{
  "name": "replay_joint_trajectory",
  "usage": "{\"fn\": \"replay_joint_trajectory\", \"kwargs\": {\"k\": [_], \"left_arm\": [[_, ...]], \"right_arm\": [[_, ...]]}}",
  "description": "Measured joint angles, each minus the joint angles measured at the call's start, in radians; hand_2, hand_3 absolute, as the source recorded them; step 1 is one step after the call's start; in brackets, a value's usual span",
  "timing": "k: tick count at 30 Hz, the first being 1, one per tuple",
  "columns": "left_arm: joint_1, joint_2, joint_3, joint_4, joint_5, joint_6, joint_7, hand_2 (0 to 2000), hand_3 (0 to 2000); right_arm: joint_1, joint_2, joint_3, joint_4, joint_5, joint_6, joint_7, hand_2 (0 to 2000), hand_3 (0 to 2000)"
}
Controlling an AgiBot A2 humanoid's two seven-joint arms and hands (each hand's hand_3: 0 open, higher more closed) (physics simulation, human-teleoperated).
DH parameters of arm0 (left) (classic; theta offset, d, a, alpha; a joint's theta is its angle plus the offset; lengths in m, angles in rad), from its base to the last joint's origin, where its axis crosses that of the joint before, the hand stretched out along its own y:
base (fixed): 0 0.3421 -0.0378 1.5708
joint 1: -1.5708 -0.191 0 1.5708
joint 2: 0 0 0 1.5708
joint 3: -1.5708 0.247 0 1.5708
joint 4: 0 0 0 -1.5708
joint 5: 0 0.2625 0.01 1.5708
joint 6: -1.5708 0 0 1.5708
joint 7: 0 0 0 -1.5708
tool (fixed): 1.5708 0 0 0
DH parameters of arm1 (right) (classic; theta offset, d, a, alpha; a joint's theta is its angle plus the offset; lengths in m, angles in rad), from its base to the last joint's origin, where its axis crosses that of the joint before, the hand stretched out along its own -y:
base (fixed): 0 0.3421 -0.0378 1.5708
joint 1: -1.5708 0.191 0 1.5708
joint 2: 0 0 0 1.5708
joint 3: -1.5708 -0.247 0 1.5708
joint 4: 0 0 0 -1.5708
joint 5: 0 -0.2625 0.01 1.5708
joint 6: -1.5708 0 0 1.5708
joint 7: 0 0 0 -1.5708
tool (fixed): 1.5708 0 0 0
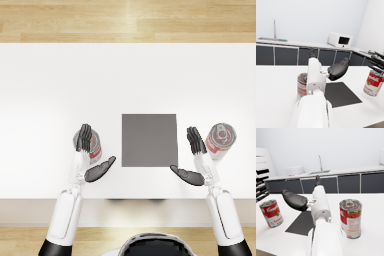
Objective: Pick up the red can on the left and place it in the middle, then pick up the red can on the right and place it on top of the can in the middle
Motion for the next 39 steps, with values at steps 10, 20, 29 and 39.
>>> {"fn": "replay_joint_trajectory", "kwargs": {"k": [10, 20, 29, 39], "left_arm": [[0.0, 0.0, 0.0, 0.0, 0.0, 0.0, 0.0, 0, 0], [0.005, 0.016, -0.004, 0.002, 0.0, -0.074, -0.074, 0, 0], [0.033, 0.048, -0.157, 0.022, 0.322, -0.1, -0.099, 0, 0], [-0.002, 0.062, -0.178, 0.14, 0.378, -0.101, -0.101, 0, 0]], "right_arm": [[0.0, 0.0, 0.0, 0.0, 0.0, 0.0, 0.0, 0, 0], [0.004, -0.015, 0.005, 0.007, 0.0, -0.073, 0.074, 0, 0], [0.034, -0.046, -0.187, 0.044, 0.322, -0.098, 0.1, 0, 0], [0.0, -0.064, -0.345, -0.075, 0.378, -0.1, 0.101, 0, 0]]}}
